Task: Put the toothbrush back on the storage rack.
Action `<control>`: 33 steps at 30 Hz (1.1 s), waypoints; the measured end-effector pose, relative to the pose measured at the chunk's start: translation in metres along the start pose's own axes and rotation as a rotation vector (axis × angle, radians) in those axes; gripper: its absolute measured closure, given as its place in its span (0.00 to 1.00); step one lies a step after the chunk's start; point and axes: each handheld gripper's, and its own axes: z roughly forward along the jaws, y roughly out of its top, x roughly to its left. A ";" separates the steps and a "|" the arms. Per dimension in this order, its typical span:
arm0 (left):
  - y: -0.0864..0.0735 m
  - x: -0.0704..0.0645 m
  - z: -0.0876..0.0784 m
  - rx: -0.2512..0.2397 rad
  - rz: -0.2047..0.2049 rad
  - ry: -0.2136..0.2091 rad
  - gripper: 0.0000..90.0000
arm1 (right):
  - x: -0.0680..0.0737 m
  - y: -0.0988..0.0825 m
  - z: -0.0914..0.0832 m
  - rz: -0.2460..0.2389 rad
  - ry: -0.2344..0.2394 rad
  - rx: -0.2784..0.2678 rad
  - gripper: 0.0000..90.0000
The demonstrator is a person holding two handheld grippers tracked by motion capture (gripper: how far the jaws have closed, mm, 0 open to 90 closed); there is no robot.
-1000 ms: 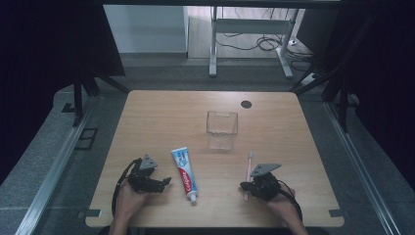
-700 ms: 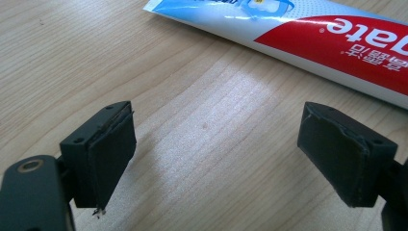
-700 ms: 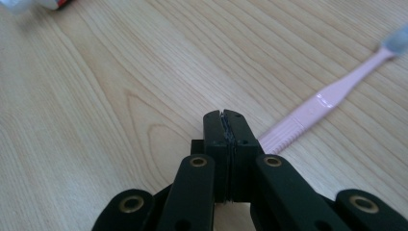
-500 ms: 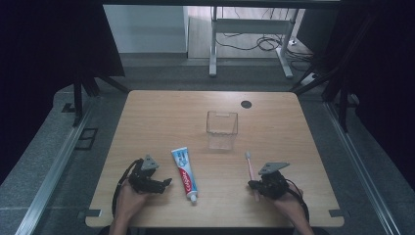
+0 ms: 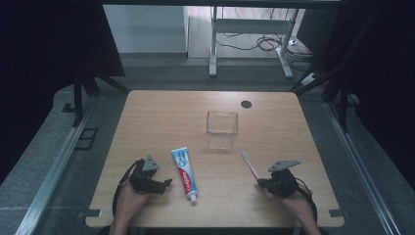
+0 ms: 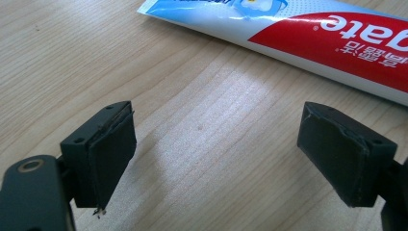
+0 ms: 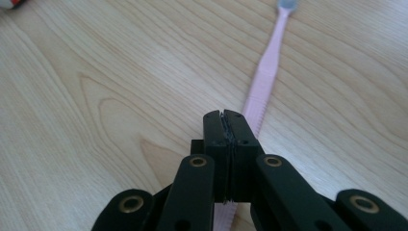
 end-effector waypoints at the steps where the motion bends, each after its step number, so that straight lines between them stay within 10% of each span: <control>1: 0.000 0.000 0.000 0.000 0.000 0.000 0.15 | -0.001 -0.001 -0.001 0.000 -0.003 -0.001 0.99; 33: -0.002 0.000 -0.001 0.000 -0.002 0.012 0.15 | -0.025 0.000 -0.020 0.039 -0.067 0.063 0.87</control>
